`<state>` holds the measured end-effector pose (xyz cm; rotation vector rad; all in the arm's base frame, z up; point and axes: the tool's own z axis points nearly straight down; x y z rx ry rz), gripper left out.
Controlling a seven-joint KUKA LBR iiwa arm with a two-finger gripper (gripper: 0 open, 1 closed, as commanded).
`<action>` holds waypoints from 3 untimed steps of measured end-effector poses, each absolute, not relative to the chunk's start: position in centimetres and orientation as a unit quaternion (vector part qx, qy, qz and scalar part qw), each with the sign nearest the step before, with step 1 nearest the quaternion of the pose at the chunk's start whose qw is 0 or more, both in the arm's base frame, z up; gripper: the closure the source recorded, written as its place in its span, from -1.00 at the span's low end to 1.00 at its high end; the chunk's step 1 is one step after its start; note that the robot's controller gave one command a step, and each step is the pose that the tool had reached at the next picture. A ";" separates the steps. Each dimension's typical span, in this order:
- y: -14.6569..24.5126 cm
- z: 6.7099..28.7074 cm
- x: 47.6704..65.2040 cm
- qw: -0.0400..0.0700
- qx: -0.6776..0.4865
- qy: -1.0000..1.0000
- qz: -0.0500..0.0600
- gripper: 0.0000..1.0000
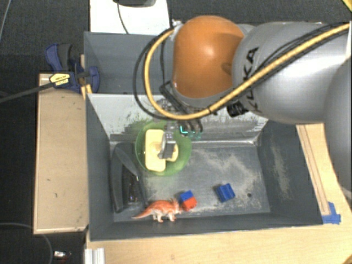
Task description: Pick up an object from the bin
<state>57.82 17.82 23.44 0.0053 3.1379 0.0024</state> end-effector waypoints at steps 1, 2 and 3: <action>17.8 23.4 57.8 0.002 0.002 1.000 0.001 -1.00; 17.8 23.4 57.8 0.002 0.003 1.000 0.001 -1.00; 17.8 23.4 57.8 0.002 0.003 1.000 0.001 -1.00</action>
Offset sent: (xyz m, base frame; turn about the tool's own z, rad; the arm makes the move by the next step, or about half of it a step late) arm 0.0000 0.0000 0.0000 0.0000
